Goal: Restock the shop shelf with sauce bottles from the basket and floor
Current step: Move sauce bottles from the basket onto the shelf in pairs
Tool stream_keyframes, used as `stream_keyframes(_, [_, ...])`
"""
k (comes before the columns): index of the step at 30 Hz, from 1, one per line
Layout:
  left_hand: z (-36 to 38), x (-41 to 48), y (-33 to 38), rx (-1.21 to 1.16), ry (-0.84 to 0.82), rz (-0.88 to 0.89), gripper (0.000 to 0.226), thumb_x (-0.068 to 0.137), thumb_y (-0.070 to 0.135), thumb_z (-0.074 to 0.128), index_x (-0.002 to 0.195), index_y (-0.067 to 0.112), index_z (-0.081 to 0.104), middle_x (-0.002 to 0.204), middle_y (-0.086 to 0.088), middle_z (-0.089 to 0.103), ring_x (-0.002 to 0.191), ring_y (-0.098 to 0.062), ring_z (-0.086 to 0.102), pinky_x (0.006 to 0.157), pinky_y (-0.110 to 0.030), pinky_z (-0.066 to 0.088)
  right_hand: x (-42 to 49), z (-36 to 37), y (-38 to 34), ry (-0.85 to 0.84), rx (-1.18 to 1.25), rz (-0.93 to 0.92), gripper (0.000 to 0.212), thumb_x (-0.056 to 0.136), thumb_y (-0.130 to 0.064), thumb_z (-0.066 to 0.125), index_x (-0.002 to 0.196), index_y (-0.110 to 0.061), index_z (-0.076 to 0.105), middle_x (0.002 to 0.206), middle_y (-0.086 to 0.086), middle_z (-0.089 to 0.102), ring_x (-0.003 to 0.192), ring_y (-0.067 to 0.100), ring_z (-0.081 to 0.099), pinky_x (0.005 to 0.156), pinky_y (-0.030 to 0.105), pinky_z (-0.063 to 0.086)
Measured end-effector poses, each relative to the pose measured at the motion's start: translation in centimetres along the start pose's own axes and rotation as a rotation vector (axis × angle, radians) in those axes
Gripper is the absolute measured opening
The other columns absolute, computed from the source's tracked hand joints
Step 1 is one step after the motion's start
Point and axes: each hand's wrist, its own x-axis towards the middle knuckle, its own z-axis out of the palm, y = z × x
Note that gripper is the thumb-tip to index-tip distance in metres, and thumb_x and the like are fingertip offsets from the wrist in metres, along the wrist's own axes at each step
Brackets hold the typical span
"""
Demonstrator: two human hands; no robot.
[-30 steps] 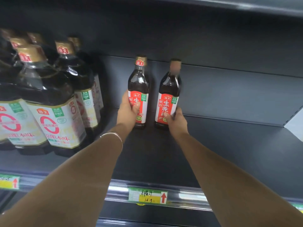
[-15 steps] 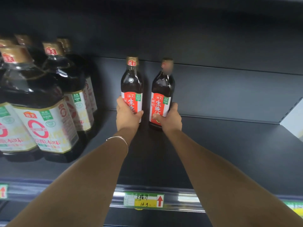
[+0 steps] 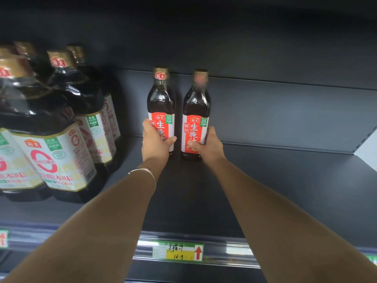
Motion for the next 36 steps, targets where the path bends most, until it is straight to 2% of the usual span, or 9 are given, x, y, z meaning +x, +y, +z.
stream_keyframes(7, [0.5,0.3,0.0,-0.017,0.012,-0.009,0.065,0.076,0.014,0.072,0.126,0.015,0.031,0.123,-0.008,0.054,0.113,-0.026,0.055,0.095,-0.042,0.045,0.4,0.2,0.1,-0.015,0.001,-0.013,0.048,0.08,-0.02,0.073,0.115,-0.023,0.039,0.109,-0.009,0.057,0.097,0.007,0.054,0.081,0.026,0.045])
stream_keyframes(16, [0.7,0.5,-0.2,-0.039,0.02,0.001,0.065,0.075,0.01,0.072,0.125,0.013,0.031,0.123,-0.01,0.053,0.112,-0.026,0.054,0.094,-0.04,0.044,-0.4,0.0,-0.3,-0.01,-0.01,0.038,0.061,0.079,-0.022,0.074,0.127,-0.017,0.037,0.115,-0.003,0.061,0.108,0.018,0.059,0.085,0.029,0.046])
stream_keyframes(18, [0.6,0.5,-0.1,-0.041,-0.001,0.002,0.074,0.074,0.009,0.073,0.132,0.015,0.027,0.125,-0.01,0.052,0.114,-0.027,0.053,0.096,-0.04,0.043,-0.8,0.0,-0.2,-0.009,-0.039,0.07,0.07,0.077,-0.022,0.076,0.132,-0.016,0.033,0.12,0.001,0.061,0.111,0.021,0.059,0.085,0.029,0.044])
stream_keyframes(21, [0.0,0.2,-0.2,-0.022,-0.03,-0.013,0.1,0.072,0.007,0.075,0.145,0.02,0.007,0.134,-0.011,0.044,0.123,-0.027,0.047,0.105,-0.044,0.039,-1.6,0.1,-0.3,-0.021,-0.075,0.144,0.088,0.078,-0.025,0.075,0.145,-0.017,0.02,0.133,0.007,0.052,0.121,0.026,0.052,0.096,0.039,0.044])
stream_keyframes(24, [-1.0,-1.0,-0.3,-0.017,-0.055,-0.071,0.107,0.074,0.009,0.073,0.147,0.022,-0.003,0.142,-0.014,0.032,0.131,-0.031,0.037,0.109,-0.05,0.033,-3.1,0.1,-1.0,-0.033,-0.122,0.184,0.088,0.078,-0.027,0.074,0.146,-0.018,0.019,0.138,0.011,0.045,0.125,0.028,0.048,0.099,0.043,0.043])
stream_keyframes(28, [-3.1,-2.6,0.5,0.024,-0.093,-0.095,0.096,0.077,0.02,0.071,0.146,0.02,0.006,0.144,-0.015,0.03,0.133,-0.034,0.032,0.109,-0.051,0.031,-5.5,0.0,-3.3,-0.032,-0.155,0.176,0.076,0.078,-0.029,0.073,0.139,-0.019,0.029,0.132,0.01,0.047,0.119,0.026,0.05,0.093,0.036,0.044])
stream_keyframes(31, [-5.4,-4.0,1.3,0.066,-0.115,-0.048,0.086,0.077,0.026,0.07,0.144,0.016,0.017,0.14,-0.016,0.036,0.131,-0.035,0.035,0.107,-0.049,0.032,-7.9,-0.2,-5.5,-0.03,-0.221,0.134,0.074,0.081,-0.031,0.07,0.141,-0.019,0.029,0.134,0.009,0.044,0.123,0.025,0.044,0.086,0.027,0.033])
stream_keyframes(34, [-8.7,-6.1,1.9,0.291,-0.181,0.022,0.071,0.08,0.029,0.065,0.139,0.015,0.027,0.135,-0.017,0.041,0.126,-0.037,0.04,0.102,-0.049,0.037,-10.7,-0.6,-7.7,-0.007,-0.323,0.124,0.068,0.084,-0.032,0.065,0.141,-0.017,0.03,0.137,0.011,0.042,0.126,0.029,0.042,0.093,0.032,0.037])
stream_keyframes(36, [-11.3,-7.9,2.0,0.724,-0.262,0.21,0.055,0.085,0.027,0.058,0.133,0.016,0.034,0.131,-0.014,0.045,0.122,-0.036,0.044,0.095,-0.046,0.04,-12.8,-0.8,-9.2,-0.046,-0.467,0.142,0.058,0.087,-0.032,0.059,0.138,-0.016,0.036,0.134,0.014,0.045,0.125,0.035,0.043,0.1,0.04,0.041])
